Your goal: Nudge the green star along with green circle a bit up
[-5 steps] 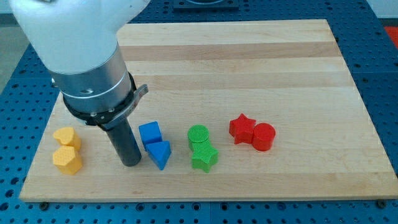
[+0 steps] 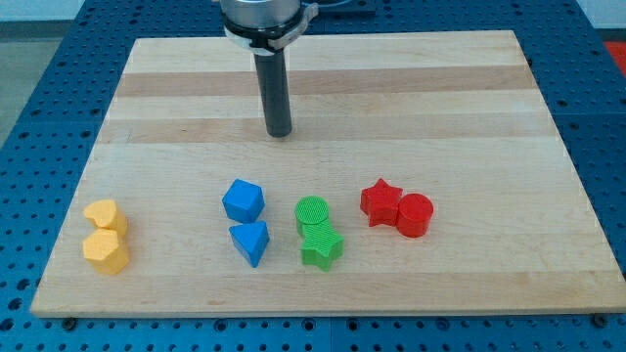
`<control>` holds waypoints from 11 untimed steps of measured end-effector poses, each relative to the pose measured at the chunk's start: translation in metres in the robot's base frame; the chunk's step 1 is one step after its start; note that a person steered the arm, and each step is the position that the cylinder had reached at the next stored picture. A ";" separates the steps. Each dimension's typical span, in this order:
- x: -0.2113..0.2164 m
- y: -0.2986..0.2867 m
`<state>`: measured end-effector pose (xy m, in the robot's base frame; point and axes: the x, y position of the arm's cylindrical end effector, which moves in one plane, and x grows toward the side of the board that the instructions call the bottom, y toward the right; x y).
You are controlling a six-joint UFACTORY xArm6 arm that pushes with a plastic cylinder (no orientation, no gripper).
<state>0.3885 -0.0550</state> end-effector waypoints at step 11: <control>0.229 0.106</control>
<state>0.6179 0.0506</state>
